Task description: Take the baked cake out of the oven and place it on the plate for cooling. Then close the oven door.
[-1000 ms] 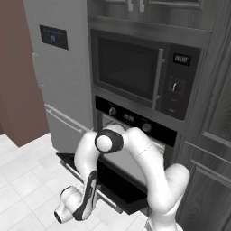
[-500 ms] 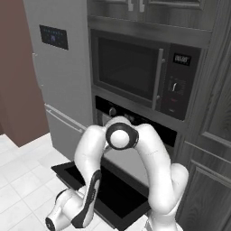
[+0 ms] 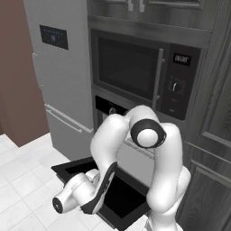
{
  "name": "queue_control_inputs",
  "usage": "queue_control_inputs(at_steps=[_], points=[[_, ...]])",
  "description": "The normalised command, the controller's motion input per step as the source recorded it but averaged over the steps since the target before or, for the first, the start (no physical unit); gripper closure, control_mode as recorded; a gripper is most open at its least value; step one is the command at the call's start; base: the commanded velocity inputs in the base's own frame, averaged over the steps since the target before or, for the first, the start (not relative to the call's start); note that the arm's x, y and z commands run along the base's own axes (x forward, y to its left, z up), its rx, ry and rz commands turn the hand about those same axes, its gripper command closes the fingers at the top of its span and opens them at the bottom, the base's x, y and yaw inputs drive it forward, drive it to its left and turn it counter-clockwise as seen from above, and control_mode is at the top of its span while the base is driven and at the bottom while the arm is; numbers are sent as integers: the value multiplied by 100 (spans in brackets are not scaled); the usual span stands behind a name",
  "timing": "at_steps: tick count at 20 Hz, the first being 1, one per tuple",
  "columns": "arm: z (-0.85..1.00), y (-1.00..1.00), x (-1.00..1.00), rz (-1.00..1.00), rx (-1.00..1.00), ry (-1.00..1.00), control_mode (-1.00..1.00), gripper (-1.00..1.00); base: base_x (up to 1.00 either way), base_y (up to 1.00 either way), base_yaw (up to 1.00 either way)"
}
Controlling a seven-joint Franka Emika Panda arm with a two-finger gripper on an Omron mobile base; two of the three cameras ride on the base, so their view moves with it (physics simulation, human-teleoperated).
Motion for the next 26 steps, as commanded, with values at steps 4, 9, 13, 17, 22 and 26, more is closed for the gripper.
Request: queue_control_inputs(at_steps=[4,9,13,17,22,26], points=[[14,-35,57,-17,-9,-13,-100,-100,0,0,0],[2,-41,57,-18,-10,-6,-100,-100,0,0,0],[-1,-39,38,-17,-14,-3,-100,-100,0,0,0],[-7,-32,42,-16,-17,-5,-100,-100,0,0,0],[-17,-37,51,-13,-15,-7,-100,-100,0,0,0],[-14,-49,39,-9,-11,-10,-100,-100,0,0,0]])
